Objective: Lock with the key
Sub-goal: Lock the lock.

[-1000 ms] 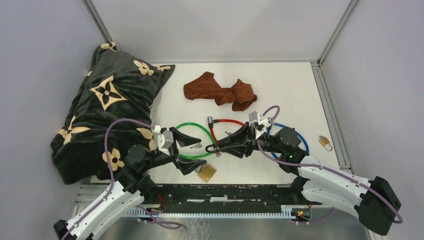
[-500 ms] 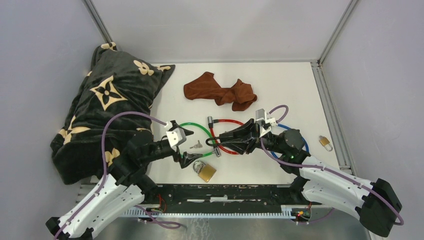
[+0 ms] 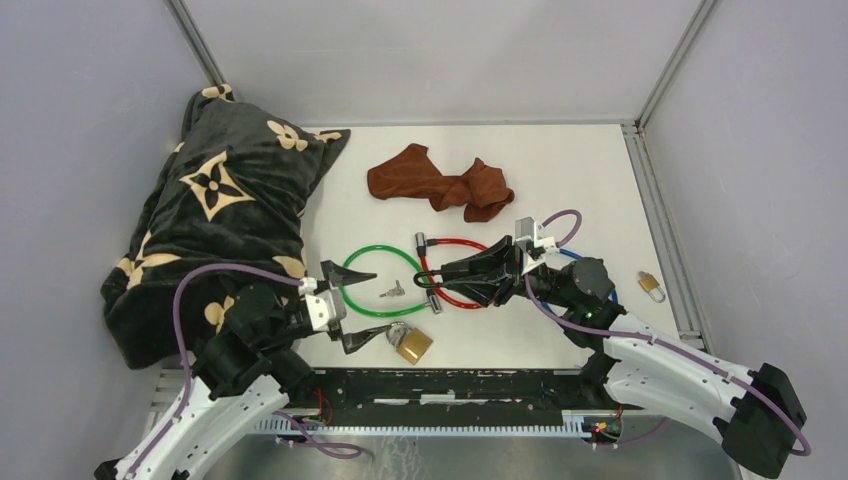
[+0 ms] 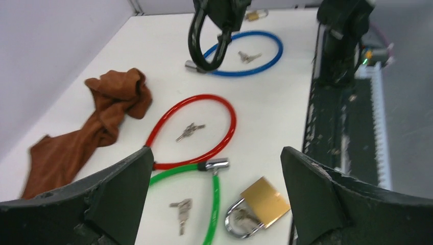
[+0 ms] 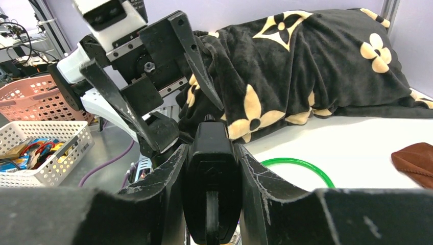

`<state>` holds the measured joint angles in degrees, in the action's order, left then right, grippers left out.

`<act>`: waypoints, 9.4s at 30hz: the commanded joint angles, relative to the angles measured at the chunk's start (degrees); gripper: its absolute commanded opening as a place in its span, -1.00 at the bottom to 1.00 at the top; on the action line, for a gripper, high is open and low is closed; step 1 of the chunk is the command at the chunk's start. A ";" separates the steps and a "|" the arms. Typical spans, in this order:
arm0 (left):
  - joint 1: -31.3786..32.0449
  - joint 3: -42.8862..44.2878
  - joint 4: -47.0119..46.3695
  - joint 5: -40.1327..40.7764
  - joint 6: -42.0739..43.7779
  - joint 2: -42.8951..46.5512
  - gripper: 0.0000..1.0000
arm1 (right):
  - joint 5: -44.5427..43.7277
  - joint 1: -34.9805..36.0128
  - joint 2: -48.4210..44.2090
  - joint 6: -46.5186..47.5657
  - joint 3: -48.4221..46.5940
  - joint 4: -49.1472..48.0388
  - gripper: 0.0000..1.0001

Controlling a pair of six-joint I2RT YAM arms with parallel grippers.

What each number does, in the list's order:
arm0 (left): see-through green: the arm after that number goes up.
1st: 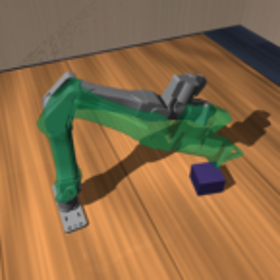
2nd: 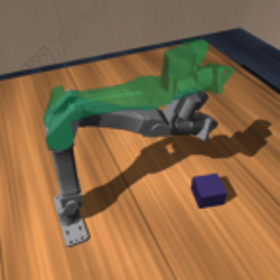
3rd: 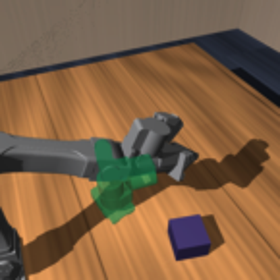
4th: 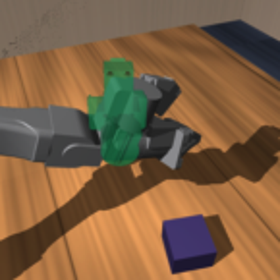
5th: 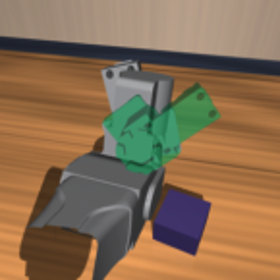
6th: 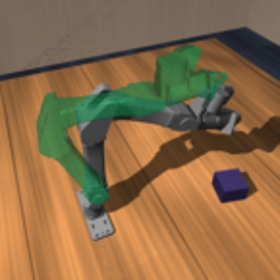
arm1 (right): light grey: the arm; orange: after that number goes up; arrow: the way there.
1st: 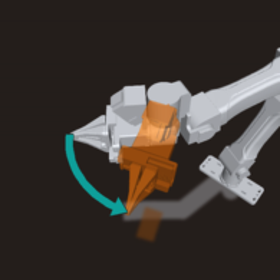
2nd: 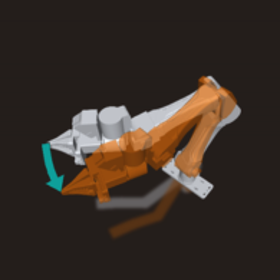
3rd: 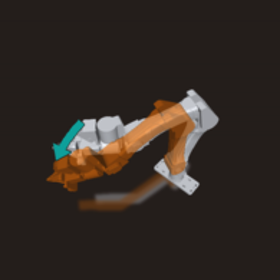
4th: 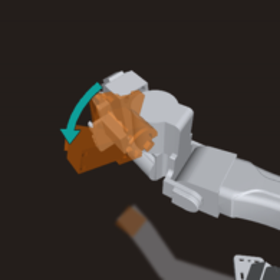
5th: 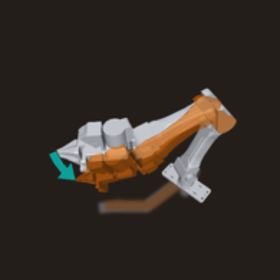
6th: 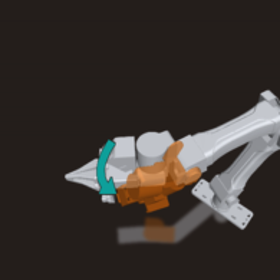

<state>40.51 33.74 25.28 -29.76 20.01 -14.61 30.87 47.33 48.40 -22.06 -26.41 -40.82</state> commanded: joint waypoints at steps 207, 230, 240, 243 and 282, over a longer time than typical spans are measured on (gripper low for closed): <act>3.81 11.92 -35.39 -19.70 -26.62 -24.73 -0.97 | 2.04 4.85 29.53 -7.56 -3.62 -32.07 -1.00; 2.23 -6.01 -41.35 -9.90 -28.55 -13.86 -0.97 | -4.56 6.40 13.84 -4.81 -6.63 -24.39 -1.00; 2.07 -19.81 -62.02 -3.75 -37.88 -15.01 -0.86 | -6.50 7.07 15.32 -3.16 -9.44 -23.78 -1.00; 2.02 -21.70 -65.08 -1.31 -38.82 -15.27 -0.78 | -7.35 7.07 16.27 -3.00 -10.62 -23.74 -1.00; 1.62 15.45 14.43 12.09 10.51 -32.17 0.99 | -5.97 -4.17 9.50 2.40 -14.49 -3.47 -1.00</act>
<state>42.35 42.81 27.59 -23.99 26.17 -42.61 22.35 44.47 60.03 -18.70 -37.39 -42.50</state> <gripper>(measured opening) 0.994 0.395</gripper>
